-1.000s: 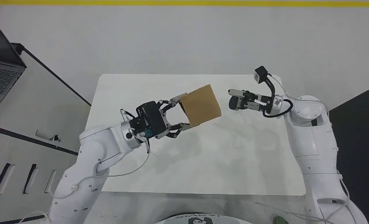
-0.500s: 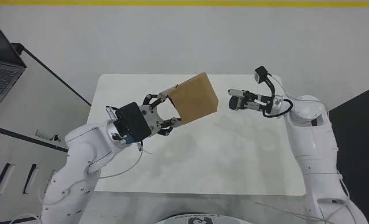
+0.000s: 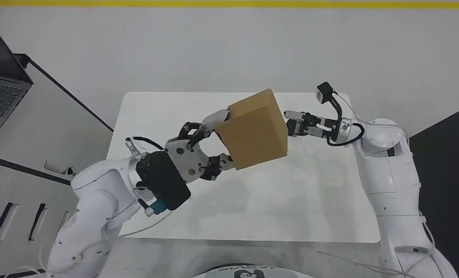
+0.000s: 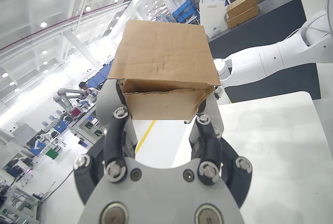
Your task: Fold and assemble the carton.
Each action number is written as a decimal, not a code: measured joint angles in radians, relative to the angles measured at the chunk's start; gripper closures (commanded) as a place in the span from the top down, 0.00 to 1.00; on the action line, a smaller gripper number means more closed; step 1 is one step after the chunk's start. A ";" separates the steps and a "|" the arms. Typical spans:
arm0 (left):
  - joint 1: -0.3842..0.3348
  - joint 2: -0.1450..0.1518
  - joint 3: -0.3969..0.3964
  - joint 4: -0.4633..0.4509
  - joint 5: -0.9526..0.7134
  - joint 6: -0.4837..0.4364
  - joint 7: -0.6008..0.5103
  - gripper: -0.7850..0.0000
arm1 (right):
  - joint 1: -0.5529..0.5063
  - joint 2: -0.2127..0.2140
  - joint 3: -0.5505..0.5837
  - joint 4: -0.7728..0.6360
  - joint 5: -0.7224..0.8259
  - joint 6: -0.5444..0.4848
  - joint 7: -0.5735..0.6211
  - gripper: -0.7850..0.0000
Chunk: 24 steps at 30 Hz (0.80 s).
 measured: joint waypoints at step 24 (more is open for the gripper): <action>-0.059 0.007 -0.039 0.000 0.023 -0.014 0.147 0.00 | 0.000 0.000 0.000 0.000 0.000 0.000 0.000 1.00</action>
